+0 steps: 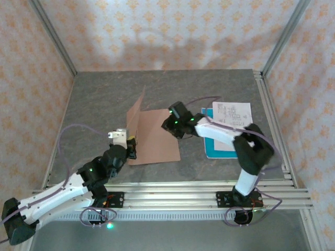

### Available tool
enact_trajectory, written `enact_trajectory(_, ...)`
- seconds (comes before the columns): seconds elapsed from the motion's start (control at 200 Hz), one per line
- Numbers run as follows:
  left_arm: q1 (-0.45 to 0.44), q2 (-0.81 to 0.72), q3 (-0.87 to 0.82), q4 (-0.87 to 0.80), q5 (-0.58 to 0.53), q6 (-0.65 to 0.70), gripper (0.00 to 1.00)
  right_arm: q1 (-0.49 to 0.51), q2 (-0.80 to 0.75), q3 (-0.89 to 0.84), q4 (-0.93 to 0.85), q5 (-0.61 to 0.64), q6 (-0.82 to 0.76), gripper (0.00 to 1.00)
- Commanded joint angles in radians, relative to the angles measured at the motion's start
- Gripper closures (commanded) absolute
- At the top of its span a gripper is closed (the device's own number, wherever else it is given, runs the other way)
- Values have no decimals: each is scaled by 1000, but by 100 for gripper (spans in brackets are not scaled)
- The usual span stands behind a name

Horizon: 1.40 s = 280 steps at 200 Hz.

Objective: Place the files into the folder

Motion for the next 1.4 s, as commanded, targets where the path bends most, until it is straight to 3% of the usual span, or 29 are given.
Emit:
enact_trajectory(0.0,27,-23,-13,-88,82,-75,100,54,105,148,35,-6,21,69)
enact_trajectory(0.15,37,6,30,-157,59,-94,100,79,259,240,-35,21,46,72)
enact_trajectory(0.26,48,43,92,-268,-50,-171,100,70,301,240,-134,88,55,73)
enact_trajectory(0.46,164,149,218,-528,-108,-357,100,-8,219,14,-90,117,131,74)
enact_trajectory(0.54,229,192,256,-623,-109,-444,72,-44,176,-45,-75,114,123,74)
enact_trajectory(0.651,328,206,260,-681,-79,-541,49,-82,156,-58,-93,96,79,74)
enact_trajectory(0.716,423,186,240,-691,-19,-579,45,-97,158,-59,-87,71,65,75)
enact_trajectory(0.871,749,142,202,-588,344,-578,41,-108,186,-16,-98,35,7,76)
enact_trajectory(0.961,834,142,279,-602,412,-557,36,-109,201,36,-149,38,-40,76)
enact_trajectory(1.051,836,177,413,-639,420,-480,36,-109,201,67,-173,44,-77,76)
enact_trajectory(1.166,784,307,545,-582,565,-339,35,-109,155,95,-156,39,-146,71)
enact_trajectory(1.296,486,467,660,-520,509,-175,38,-110,66,163,-191,41,-254,55)
enact_trajectory(1.396,353,637,709,-466,533,-149,44,-128,-15,214,-278,83,-306,46)
